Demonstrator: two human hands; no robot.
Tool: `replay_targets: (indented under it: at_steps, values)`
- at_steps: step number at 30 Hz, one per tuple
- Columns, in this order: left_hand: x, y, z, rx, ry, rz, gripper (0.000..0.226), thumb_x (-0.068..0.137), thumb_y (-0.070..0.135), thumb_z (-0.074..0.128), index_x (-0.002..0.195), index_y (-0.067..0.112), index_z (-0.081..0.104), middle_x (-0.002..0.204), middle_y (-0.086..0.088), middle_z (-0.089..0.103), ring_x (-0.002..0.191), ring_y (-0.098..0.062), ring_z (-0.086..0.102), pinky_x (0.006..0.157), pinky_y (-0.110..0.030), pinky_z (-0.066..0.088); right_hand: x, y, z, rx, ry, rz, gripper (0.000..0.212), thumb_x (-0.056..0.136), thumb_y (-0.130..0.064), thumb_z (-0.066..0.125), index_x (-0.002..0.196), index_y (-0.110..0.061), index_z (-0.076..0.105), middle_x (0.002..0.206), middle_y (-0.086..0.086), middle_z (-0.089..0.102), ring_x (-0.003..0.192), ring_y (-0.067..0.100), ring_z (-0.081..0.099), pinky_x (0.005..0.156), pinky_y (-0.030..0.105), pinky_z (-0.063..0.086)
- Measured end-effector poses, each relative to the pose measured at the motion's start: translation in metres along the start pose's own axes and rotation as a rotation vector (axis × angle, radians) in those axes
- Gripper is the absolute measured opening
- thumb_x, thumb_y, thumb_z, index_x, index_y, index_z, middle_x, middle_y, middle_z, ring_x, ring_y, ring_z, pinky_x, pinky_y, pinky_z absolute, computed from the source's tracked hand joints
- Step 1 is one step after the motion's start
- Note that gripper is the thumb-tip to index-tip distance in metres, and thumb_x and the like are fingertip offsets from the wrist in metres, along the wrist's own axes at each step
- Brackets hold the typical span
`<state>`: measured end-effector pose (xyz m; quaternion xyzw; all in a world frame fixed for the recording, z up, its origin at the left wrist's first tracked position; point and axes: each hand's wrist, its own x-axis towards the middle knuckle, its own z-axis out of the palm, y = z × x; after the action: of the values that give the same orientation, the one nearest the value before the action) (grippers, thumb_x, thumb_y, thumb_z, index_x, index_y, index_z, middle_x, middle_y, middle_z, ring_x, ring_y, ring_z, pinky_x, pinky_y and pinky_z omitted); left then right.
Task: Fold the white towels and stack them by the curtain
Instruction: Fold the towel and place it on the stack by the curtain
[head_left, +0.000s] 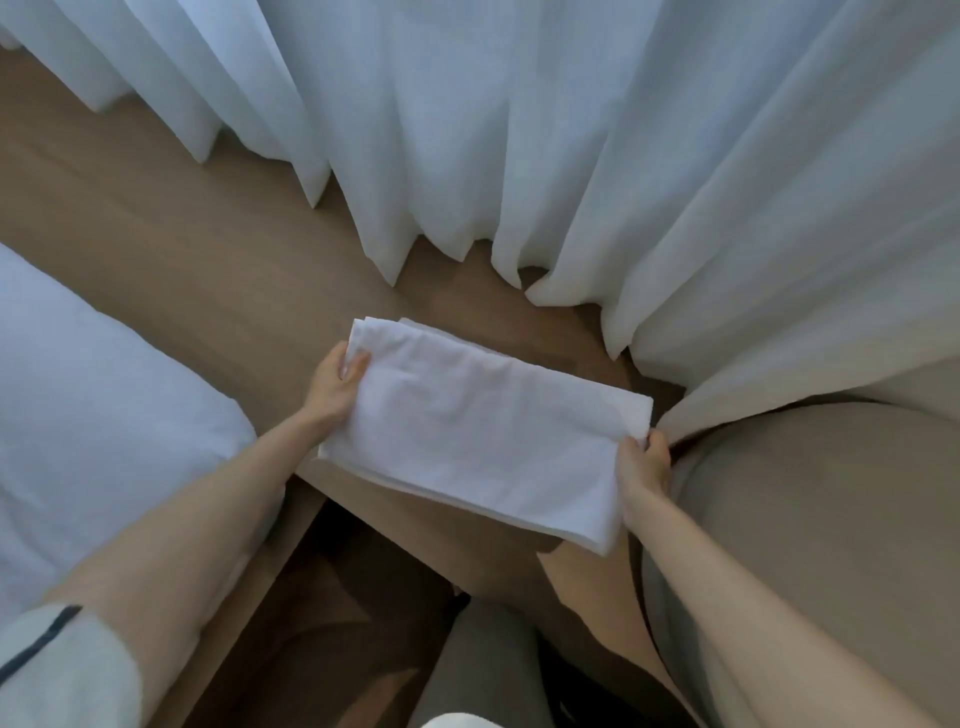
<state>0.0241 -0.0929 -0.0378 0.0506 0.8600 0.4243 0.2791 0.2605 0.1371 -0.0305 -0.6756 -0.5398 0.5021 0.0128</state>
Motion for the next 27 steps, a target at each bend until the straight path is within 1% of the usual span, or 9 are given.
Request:
replay_targets:
  at_steps: [4,8,11,14,17,19,23,25,27]
  values:
    - [0.048,-0.028,0.021,0.035,-0.021,-0.008,0.026,0.100,0.031,0.044,0.103,0.008,0.054,0.091,-0.004,0.052,0.084,-0.016,0.047,0.066,-0.018,0.037,0.039,0.013,0.034,0.028,0.028,0.057,0.017,0.092,-0.013,0.040,0.101,-0.025,0.047,0.105,0.011,0.058,0.089,0.030,0.058,0.088,0.046,0.051]
    - [0.089,-0.054,0.044,0.032,-0.032,0.005,0.019,0.100,0.029,0.045,0.099,0.012,0.053,0.087,0.001,0.052,0.084,-0.014,0.047,0.065,-0.017,0.037,0.076,0.031,0.059,0.048,0.012,0.090,0.018,0.092,-0.014,0.039,0.103,-0.026,0.047,0.094,0.004,0.058,0.084,0.025,0.058,0.086,0.044,0.052]
    - [0.114,-0.070,0.059,0.029,-0.031,0.010,0.019,0.099,0.030,0.047,0.099,0.013,0.053,0.089,0.001,0.053,0.086,-0.015,0.048,0.065,-0.019,0.038,0.101,0.039,0.075,0.109,0.023,0.043,0.019,0.094,-0.012,0.040,0.091,-0.029,0.048,0.091,0.001,0.058,0.077,0.019,0.058,0.070,0.034,0.052]
    - [0.130,-0.080,0.068,0.037,-0.043,0.016,0.025,0.098,0.029,0.048,0.116,0.013,0.054,0.107,0.003,0.058,0.102,-0.018,0.054,0.080,-0.024,0.042,0.117,0.043,0.086,0.138,-0.003,0.023,0.025,0.096,-0.018,0.048,0.113,-0.036,0.044,0.096,-0.013,0.055,0.082,0.011,0.057,0.062,0.027,0.046]
    - [0.130,-0.089,0.067,0.010,-0.090,0.048,0.053,0.095,0.022,0.056,0.144,0.020,0.036,0.140,0.005,0.047,0.124,-0.014,0.047,0.103,-0.031,0.039,0.126,0.057,0.087,0.093,-0.046,0.027,0.058,0.093,-0.020,0.058,0.142,-0.027,0.027,0.116,-0.007,0.045,0.097,0.013,0.050,0.083,0.033,0.045]
    - [0.121,-0.098,0.068,0.039,-0.034,0.035,0.055,0.092,0.026,0.061,0.141,0.021,0.038,0.136,0.006,0.049,0.118,-0.013,0.050,0.097,-0.029,0.041,0.123,0.069,0.085,-0.006,-0.099,0.031,0.066,0.091,-0.020,0.062,0.142,-0.022,0.020,0.116,-0.004,0.041,0.097,0.014,0.047,0.085,0.033,0.042]
    - [0.095,-0.123,0.068,0.200,0.042,-0.131,0.052,0.089,0.041,0.062,0.125,0.011,0.041,0.111,0.001,0.054,0.098,-0.018,0.052,0.080,-0.034,0.043,0.110,0.092,0.086,-0.196,-0.146,0.032,0.060,0.092,-0.024,0.061,0.137,-0.012,0.023,0.113,-0.002,0.040,0.103,0.020,0.049,0.085,0.034,0.046]
    - [0.092,-0.130,0.066,0.241,0.016,-0.099,0.041,0.091,0.039,0.059,0.114,0.010,0.042,0.106,0.000,0.053,0.093,-0.019,0.052,0.070,-0.033,0.041,0.106,0.098,0.085,-0.198,-0.102,-0.030,0.047,0.095,-0.021,0.054,0.134,-0.011,0.029,0.108,-0.003,0.043,0.093,0.015,0.052,0.074,0.028,0.048]
    - [0.094,-0.128,0.065,0.255,0.009,-0.052,0.031,0.092,0.035,0.058,0.105,0.012,0.040,0.100,-0.002,0.053,0.089,-0.022,0.053,0.060,-0.030,0.039,0.105,0.101,0.082,-0.204,-0.068,-0.111,0.032,0.097,-0.020,0.050,0.124,-0.013,0.034,0.098,-0.007,0.044,0.078,0.006,0.048,0.059,0.019,0.042]
